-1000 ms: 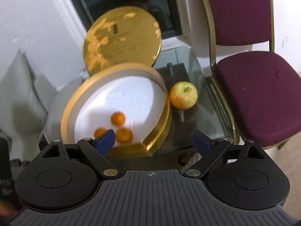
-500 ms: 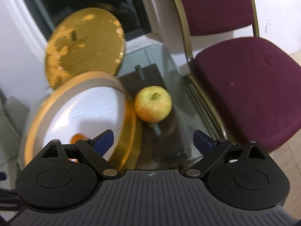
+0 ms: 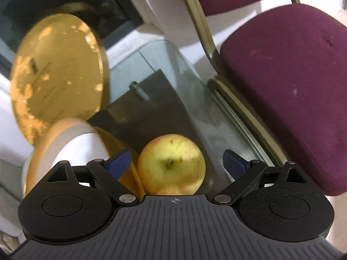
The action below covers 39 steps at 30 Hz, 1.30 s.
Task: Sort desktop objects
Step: 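Move the right gripper down to the apple on the glass table, then close the right gripper on the apple and lift it, then lower the apple onto the foam beside the mandarins, open right gripper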
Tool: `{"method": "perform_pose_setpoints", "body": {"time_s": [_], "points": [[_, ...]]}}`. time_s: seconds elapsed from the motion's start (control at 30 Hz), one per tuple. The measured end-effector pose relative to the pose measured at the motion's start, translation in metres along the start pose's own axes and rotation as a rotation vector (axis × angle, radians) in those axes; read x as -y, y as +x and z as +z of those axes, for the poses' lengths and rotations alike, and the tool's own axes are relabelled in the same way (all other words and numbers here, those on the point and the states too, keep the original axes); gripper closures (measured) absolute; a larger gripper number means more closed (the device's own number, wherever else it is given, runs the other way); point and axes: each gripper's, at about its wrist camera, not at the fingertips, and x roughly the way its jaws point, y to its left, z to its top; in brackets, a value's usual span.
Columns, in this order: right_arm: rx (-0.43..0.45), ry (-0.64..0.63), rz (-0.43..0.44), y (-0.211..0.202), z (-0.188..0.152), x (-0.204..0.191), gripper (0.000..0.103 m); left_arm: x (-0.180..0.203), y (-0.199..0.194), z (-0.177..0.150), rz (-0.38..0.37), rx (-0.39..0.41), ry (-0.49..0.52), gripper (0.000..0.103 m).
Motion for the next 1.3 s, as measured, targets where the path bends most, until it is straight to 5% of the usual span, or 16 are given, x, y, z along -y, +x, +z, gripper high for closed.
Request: {"method": "perform_pose_setpoints", "body": {"time_s": [0.27, 0.37, 0.57, 0.8, 0.97, 1.1, 1.3], "points": [[-0.124, 0.091, 0.003, 0.033, 0.006, -0.002, 0.008, -0.005, 0.012, -0.001, -0.004, -0.030, -0.009, 0.001], [-0.154, 0.085, -0.010, 0.042, 0.007, -0.008, 0.016, -0.006, 0.014, -0.002, -0.011, -0.035, -0.010, 0.001], [-0.147, 0.039, -0.068, 0.041, 0.006, -0.019, 0.021, -0.012, 0.013, -0.006, -0.017, -0.040, -0.022, 0.001], [-0.003, -0.036, -0.054, -0.014, 0.011, -0.045, 0.021, -0.034, 0.002, -0.013, -0.033, -0.012, -0.064, 0.001], [0.105, -0.210, 0.042, -0.065, 0.009, -0.105, 0.021, -0.058, -0.004, -0.013, -0.042, 0.023, -0.128, 0.001], [0.021, -0.291, 0.126, -0.057, -0.007, -0.148, 0.021, -0.075, -0.007, -0.015, -0.042, 0.039, -0.181, 0.001], [-0.099, -0.370, 0.026, 0.006, -0.050, -0.169, 0.021, -0.086, -0.003, -0.021, -0.059, 0.012, -0.213, 0.001]]}}
